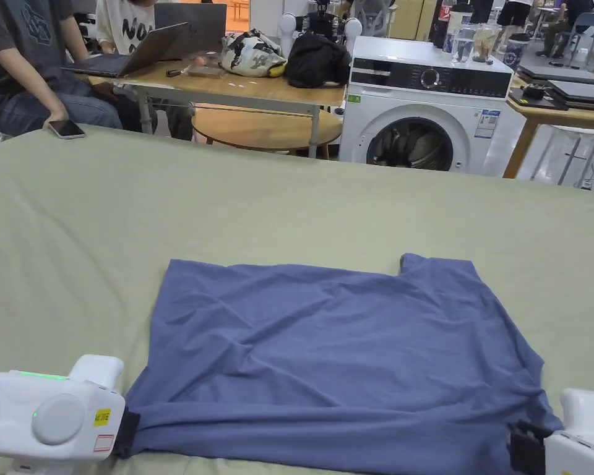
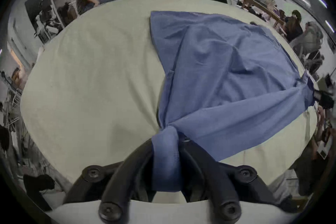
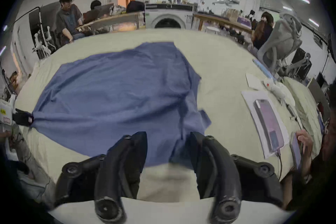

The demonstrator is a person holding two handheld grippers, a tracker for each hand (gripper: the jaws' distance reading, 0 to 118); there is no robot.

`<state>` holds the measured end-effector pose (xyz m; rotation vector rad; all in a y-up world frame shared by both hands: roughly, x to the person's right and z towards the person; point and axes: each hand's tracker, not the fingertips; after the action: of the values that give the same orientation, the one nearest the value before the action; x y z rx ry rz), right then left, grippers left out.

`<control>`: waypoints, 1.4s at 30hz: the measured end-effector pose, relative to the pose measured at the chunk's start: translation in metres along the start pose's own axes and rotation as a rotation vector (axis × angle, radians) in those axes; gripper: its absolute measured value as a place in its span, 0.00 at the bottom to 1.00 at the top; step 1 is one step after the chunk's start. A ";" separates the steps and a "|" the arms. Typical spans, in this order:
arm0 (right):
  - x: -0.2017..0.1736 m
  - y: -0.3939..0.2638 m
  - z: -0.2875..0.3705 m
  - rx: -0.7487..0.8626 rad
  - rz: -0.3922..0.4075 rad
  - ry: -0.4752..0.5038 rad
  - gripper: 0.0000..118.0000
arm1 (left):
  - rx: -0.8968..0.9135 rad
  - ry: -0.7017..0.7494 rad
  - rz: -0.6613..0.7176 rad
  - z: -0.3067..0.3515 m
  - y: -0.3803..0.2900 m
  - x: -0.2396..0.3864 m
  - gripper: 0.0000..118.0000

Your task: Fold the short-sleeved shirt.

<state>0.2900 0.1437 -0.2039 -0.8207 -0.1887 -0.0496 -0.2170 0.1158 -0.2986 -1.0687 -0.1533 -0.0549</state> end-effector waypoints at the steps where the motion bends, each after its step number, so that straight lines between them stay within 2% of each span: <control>1: 0.004 -0.005 -0.004 -0.037 0.007 0.003 0.42 | 0.007 0.004 -0.003 0.001 -0.001 -0.001 0.05; 3: 0.008 -0.018 -0.018 -0.102 0.016 -0.002 0.41 | 0.025 -0.024 0.020 0.002 -0.003 -0.010 0.04; 5: 0.010 -0.029 -0.035 -0.170 0.016 0.027 0.33 | 0.034 -0.051 0.049 0.003 -0.004 -0.015 0.04; 6: 0.009 -0.033 -0.042 -0.180 0.021 0.037 0.20 | 0.040 -0.058 0.062 0.003 -0.005 -0.017 0.04; 7: 0.009 -0.034 -0.040 -0.137 0.024 0.038 0.02 | 0.042 -0.063 0.065 0.005 -0.006 -0.018 0.04; 8: 0.007 -0.032 -0.035 -0.101 0.044 0.040 0.00 | 0.048 -0.064 0.067 0.006 -0.006 -0.018 0.04; 10: 0.004 -0.027 -0.032 -0.107 0.037 0.123 0.00 | 0.070 -0.071 0.068 0.011 -0.007 -0.019 0.04; 11: 0.003 -0.025 -0.030 -0.104 0.024 0.091 0.00 | 0.082 -0.069 0.072 0.014 -0.007 -0.019 0.04; 14: 0.003 -0.016 -0.019 -0.055 0.059 0.083 0.00 | 0.171 -0.097 0.096 0.029 -0.003 -0.024 0.04; 17: 0.007 0.005 -0.004 0.018 0.024 0.100 0.00 | 0.266 -0.141 0.134 0.045 0.011 -0.029 0.04; 22: 0.008 0.060 -0.005 0.060 -0.007 0.100 0.00 | 0.323 -0.163 0.164 0.053 0.064 -0.032 0.04; 26: 0.009 0.104 -0.035 0.064 -0.042 0.104 0.00 | 0.298 -0.183 0.184 0.036 0.121 -0.033 0.04; 29: 0.007 0.128 -0.069 0.050 -0.036 0.094 0.00 | 0.220 -0.191 0.203 0.009 0.157 -0.033 0.04; 37: 0.004 0.156 -0.141 -0.008 -0.016 0.086 0.01 | 0.049 -0.166 0.204 -0.062 0.192 -0.030 0.04; 38: 0.001 0.158 -0.145 -0.013 -0.008 0.087 0.04 | 0.043 -0.166 0.211 -0.067 0.193 -0.030 0.07; 39: -0.001 0.158 -0.148 -0.018 -0.001 0.079 0.11 | 0.038 -0.170 0.213 -0.069 0.193 -0.030 0.22; 41: -0.003 0.156 -0.150 -0.029 0.008 0.068 0.36 | 0.041 -0.171 0.219 -0.067 0.192 -0.029 0.48; 42: -0.004 0.154 -0.146 -0.014 0.015 0.050 0.45 | 0.059 -0.151 0.223 -0.063 0.190 -0.028 0.53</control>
<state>0.3255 0.1415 -0.4133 -0.8339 -0.1354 -0.0570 -0.2157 0.1514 -0.4973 -1.0248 -0.1702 0.2309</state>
